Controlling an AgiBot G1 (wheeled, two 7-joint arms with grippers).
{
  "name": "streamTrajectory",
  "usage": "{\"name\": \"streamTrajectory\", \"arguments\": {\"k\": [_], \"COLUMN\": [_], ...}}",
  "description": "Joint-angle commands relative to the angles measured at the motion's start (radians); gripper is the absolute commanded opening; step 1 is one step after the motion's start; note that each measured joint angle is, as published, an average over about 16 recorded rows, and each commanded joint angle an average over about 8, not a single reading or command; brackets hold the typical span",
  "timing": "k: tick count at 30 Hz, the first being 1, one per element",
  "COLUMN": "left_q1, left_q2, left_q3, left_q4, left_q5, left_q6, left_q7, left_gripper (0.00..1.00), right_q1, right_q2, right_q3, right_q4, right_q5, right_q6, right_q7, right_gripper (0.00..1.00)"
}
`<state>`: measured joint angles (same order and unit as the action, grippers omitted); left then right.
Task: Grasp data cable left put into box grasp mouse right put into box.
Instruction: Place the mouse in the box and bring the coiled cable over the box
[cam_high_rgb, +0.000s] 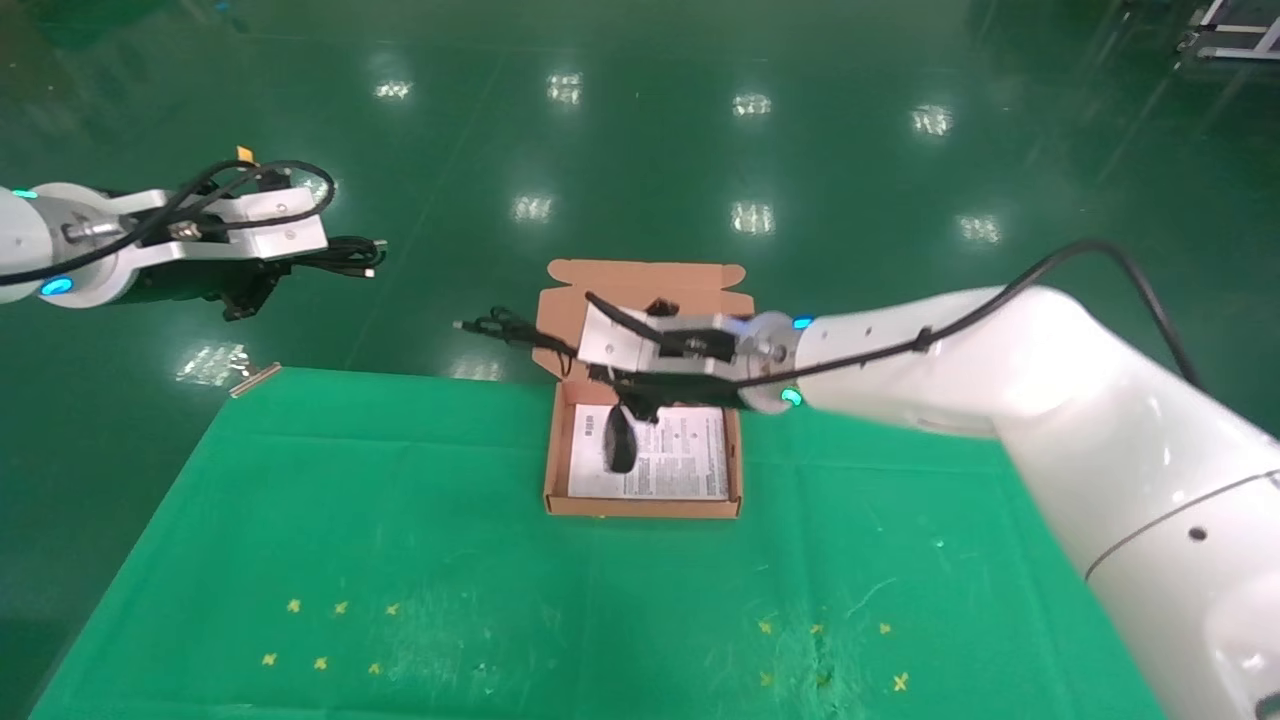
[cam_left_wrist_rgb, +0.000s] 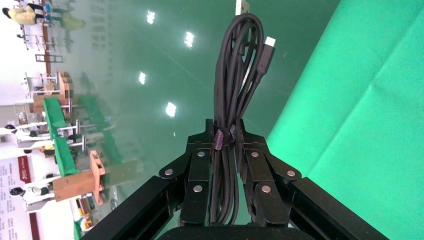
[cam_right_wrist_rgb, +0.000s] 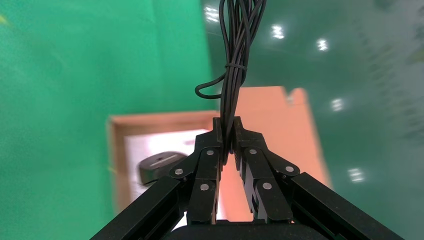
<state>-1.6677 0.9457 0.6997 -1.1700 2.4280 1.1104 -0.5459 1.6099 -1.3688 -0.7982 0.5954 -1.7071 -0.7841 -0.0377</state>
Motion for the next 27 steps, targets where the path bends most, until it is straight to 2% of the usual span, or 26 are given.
{"name": "streamTrajectory", "arguments": {"k": [1,7,8,15,16,27], "left_q1": [0.003,0.006,0.006,0.007,0.007,0.035], "left_q2": [-0.002,-0.003,-0.003,-0.004,-0.004,0.043], "left_q3": [0.0,0.0,0.0,0.001,0.001,0.01], "left_q4": [-0.011,-0.019,-0.02,-0.023,-0.023,0.006], "left_q5": [0.005,0.009,0.009,0.011,0.011,-0.03], "left_q6": [0.004,0.007,0.007,0.008,0.008,-0.035], "left_q7": [-0.009,-0.016,-0.016,-0.017,-0.017,0.015], "left_gripper": [0.0,0.0,0.0,0.0,0.0,0.0], "right_q1": [-0.013,-0.028,-0.027,-0.02,-0.021,-0.024], "right_q2": [-0.001,0.001,0.001,0.003,0.005,0.049], "right_q3": [-0.033,-0.11,-0.121,-0.171,-0.174,-0.201], "right_q4": [-0.001,-0.085,-0.097,-0.13,-0.128,-0.08], "right_q5": [0.041,0.113,0.12,0.152,0.155,0.161], "right_q6": [0.01,0.071,0.077,0.089,0.088,0.082], "right_q7": [0.032,0.109,0.117,0.136,0.135,0.153], "right_gripper": [0.0,0.0,0.05,0.92,1.0,1.0]}}
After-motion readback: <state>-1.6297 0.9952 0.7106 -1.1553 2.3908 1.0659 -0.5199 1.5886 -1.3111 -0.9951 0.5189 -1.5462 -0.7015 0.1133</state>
